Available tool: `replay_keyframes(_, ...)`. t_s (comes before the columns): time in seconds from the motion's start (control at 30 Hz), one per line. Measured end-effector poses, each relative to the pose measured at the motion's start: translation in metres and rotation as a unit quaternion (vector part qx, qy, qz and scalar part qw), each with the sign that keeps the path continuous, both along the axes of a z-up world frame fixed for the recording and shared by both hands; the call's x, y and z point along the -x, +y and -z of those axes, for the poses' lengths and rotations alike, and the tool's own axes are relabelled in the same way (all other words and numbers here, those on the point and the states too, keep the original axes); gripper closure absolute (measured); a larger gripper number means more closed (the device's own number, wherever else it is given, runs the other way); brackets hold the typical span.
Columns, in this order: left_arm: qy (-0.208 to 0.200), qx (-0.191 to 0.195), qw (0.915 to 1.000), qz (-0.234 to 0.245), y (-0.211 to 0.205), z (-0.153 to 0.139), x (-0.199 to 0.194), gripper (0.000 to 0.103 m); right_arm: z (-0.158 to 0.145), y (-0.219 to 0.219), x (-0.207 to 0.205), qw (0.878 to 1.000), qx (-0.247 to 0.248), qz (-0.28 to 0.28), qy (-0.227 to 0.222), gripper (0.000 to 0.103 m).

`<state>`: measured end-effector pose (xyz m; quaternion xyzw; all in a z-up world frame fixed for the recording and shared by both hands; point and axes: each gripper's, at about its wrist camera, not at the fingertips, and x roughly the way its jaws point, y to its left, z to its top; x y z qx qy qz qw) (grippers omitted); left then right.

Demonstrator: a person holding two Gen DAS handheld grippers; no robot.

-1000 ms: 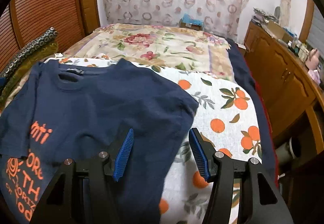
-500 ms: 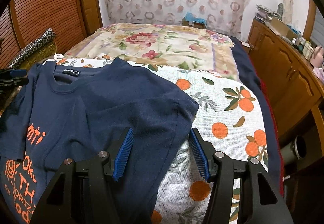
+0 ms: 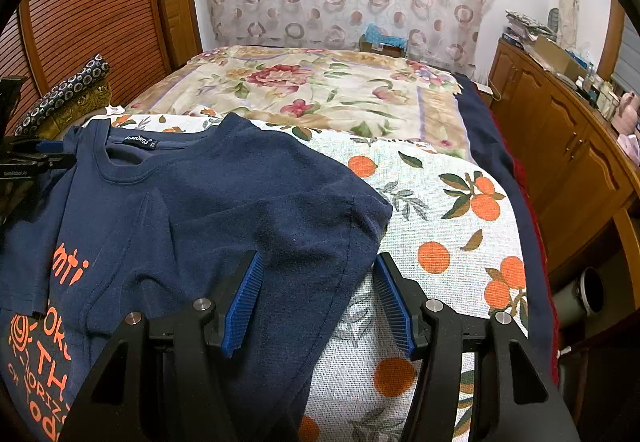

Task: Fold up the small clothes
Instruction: 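Grasp the shirt hem with the left tool while the right tool grasps the hem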

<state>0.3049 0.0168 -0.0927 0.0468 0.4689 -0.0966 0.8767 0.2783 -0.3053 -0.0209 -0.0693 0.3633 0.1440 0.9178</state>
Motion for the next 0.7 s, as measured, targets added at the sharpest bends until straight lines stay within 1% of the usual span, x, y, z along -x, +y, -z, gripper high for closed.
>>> replay_keyframes(0.03,-0.003,-0.004,1.0,0.001,0.0,-0.001,0.0,0.076,0.0,0.0,0.0,1.0,0.0,0.0,0.0,0.044)
replay_keyframes(0.07,-0.006,-0.005,1.0,0.002,0.0,-0.003,0.002,0.085,0.0,0.0,0.0,1.0,0.0,0.0,0.0,0.044)
replay_keyframes(0.1,-0.013,-0.006,0.9999,0.002,0.001,-0.007,0.005,0.087,0.0,0.0,0.0,1.0,0.0,0.0,0.0,0.044)
replay_keyframes(0.27,-0.061,-0.003,0.9981,-0.012,0.011,-0.036,0.013,0.088,0.0,0.0,0.0,1.0,0.0,0.0,0.0,0.043)
replay_keyframes(0.43,-0.067,-0.005,0.9976,-0.014,0.019,-0.042,0.012,0.089,0.0,-0.001,0.0,1.0,0.0,0.0,0.0,0.043)
replay_keyframes(0.5,-0.072,0.003,0.9973,-0.014,0.021,-0.044,0.014,0.089,0.0,-0.001,0.0,1.0,0.0,-0.001,0.0,0.043)
replay_keyframes(0.7,-0.08,0.01,0.9968,-0.001,0.013,-0.046,0.027,0.089,0.0,-0.003,0.0,1.0,-0.001,-0.002,0.0,0.043)
